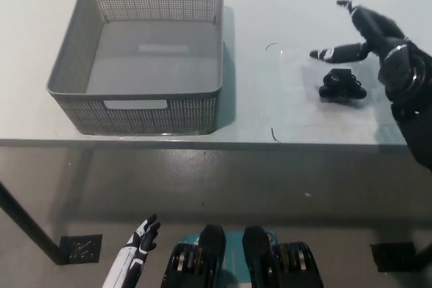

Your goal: Use the right hand to pick up a webcam and put it into a container on the left side

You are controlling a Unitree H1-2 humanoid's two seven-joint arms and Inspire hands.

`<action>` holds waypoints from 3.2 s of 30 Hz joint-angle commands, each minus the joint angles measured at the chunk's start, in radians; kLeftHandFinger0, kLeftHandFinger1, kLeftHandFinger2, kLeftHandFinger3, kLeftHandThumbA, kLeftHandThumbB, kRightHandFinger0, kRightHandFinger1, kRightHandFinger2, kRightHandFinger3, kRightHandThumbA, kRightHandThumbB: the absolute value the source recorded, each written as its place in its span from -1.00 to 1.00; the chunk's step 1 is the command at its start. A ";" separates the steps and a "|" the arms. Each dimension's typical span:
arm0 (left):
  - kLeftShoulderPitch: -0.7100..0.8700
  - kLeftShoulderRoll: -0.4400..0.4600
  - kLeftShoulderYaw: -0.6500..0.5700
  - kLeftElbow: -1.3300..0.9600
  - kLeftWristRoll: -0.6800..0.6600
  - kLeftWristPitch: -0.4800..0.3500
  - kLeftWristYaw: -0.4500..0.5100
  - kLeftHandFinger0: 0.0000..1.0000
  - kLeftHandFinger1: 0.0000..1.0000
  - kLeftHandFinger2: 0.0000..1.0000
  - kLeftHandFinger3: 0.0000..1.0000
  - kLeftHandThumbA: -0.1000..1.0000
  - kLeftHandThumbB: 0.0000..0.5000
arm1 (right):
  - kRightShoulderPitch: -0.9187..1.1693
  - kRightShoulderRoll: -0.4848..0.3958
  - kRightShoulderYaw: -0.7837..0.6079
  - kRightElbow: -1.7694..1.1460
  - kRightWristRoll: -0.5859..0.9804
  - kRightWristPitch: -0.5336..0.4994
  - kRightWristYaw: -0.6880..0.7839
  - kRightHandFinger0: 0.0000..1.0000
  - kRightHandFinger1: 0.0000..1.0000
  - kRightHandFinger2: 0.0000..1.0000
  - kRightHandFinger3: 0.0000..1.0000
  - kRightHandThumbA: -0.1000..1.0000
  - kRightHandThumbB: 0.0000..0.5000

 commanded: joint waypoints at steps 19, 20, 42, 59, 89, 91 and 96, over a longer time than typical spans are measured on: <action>0.000 0.014 -0.005 -0.034 0.004 -0.015 -0.010 1.00 1.00 1.00 1.00 1.00 -0.79 | -0.152 0.056 0.017 0.349 0.042 -0.099 -0.074 1.00 1.00 1.00 1.00 0.77 1.00; -0.002 0.015 -0.005 -0.034 0.002 -0.014 -0.011 1.00 1.00 1.00 1.00 1.00 -0.80 | -0.153 0.058 0.015 0.361 0.044 -0.105 -0.079 1.00 1.00 1.00 1.00 0.77 1.00; -0.030 0.022 0.003 -0.027 -0.005 -0.018 -0.010 1.00 1.00 1.00 1.00 1.00 -0.70 | -0.140 0.113 0.024 0.546 0.088 -0.151 -0.113 1.00 1.00 1.00 1.00 0.61 0.91; -0.049 0.033 0.015 -0.028 -0.011 -0.021 -0.007 1.00 1.00 1.00 1.00 1.00 -0.89 | -0.160 0.073 0.139 0.648 0.039 -0.147 -0.120 1.00 1.00 1.00 1.00 0.36 0.76; -0.088 0.041 0.027 -0.032 -0.008 -0.009 -0.001 1.00 1.00 1.00 1.00 1.00 -1.00 | -0.204 0.080 -0.064 0.494 0.136 -0.378 -0.601 -1.00 -0.39 0.40 0.26 -1.00 -0.09; -0.088 0.040 0.027 -0.030 -0.004 -0.011 0.002 1.00 1.00 1.00 1.00 1.00 -1.00 | -0.205 0.074 -0.069 0.424 0.127 -0.383 -0.608 -1.00 -0.52 0.40 0.28 -1.00 -0.17; -0.089 0.044 0.023 -0.032 0.005 -0.012 0.000 1.00 1.00 1.00 1.00 1.00 -0.98 | -0.210 0.071 -0.114 0.211 0.141 -0.333 -0.557 -1.00 -0.35 0.55 0.74 -1.00 -0.42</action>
